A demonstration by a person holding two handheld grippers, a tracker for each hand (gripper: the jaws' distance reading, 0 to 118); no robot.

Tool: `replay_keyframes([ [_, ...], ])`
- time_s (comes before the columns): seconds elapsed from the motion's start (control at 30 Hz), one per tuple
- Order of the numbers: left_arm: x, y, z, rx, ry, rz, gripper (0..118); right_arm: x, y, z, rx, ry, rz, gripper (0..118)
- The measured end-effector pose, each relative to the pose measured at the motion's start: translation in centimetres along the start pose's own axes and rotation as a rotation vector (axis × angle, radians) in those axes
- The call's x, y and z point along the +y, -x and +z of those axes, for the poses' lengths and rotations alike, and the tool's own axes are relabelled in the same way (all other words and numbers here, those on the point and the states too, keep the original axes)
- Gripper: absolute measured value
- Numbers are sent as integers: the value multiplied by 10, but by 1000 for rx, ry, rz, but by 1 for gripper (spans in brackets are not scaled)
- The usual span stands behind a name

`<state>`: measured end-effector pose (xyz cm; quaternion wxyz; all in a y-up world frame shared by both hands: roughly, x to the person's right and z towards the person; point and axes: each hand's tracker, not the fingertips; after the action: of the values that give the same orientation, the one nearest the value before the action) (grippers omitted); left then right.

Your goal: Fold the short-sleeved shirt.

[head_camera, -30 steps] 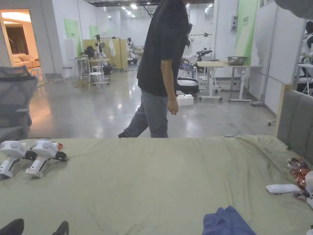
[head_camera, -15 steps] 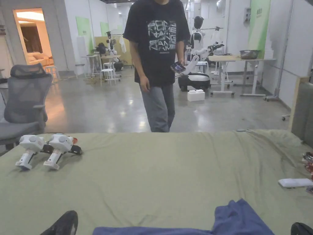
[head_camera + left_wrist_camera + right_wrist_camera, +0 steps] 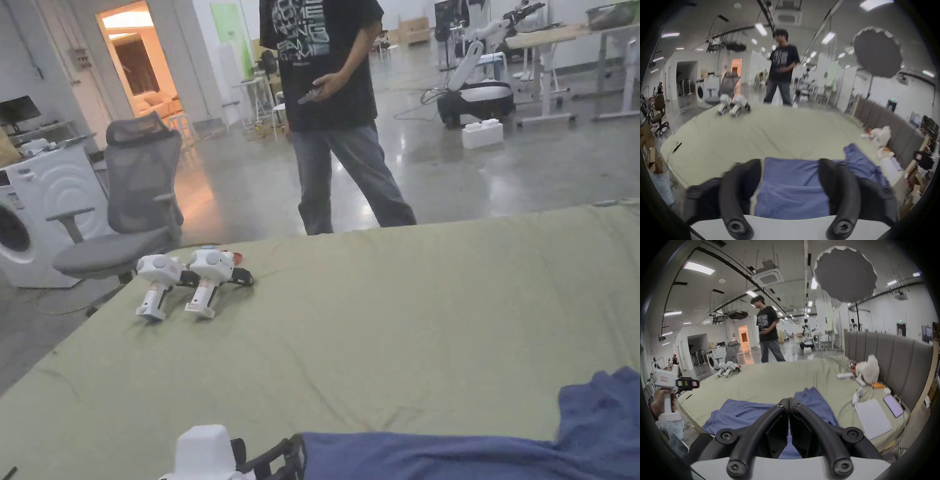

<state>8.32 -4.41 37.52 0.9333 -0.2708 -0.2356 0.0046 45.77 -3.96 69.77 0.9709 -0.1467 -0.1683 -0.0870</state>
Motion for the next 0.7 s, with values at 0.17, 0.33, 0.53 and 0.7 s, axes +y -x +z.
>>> replay_keyframes([
  [0.17,-2,30,-148,-18,182,57,76,-25,-24,-27,-50,124,-78,0],
  [0.33,-19,43,-243,66,351,67,64,-38,-46,-42,-126,199,-117,0],
  [0.53,-36,27,-262,133,351,-43,6,-47,-62,-47,-166,247,-160,0],
  [0.7,-43,7,-278,145,437,-129,2,-43,-73,-69,-150,278,-192,0],
])
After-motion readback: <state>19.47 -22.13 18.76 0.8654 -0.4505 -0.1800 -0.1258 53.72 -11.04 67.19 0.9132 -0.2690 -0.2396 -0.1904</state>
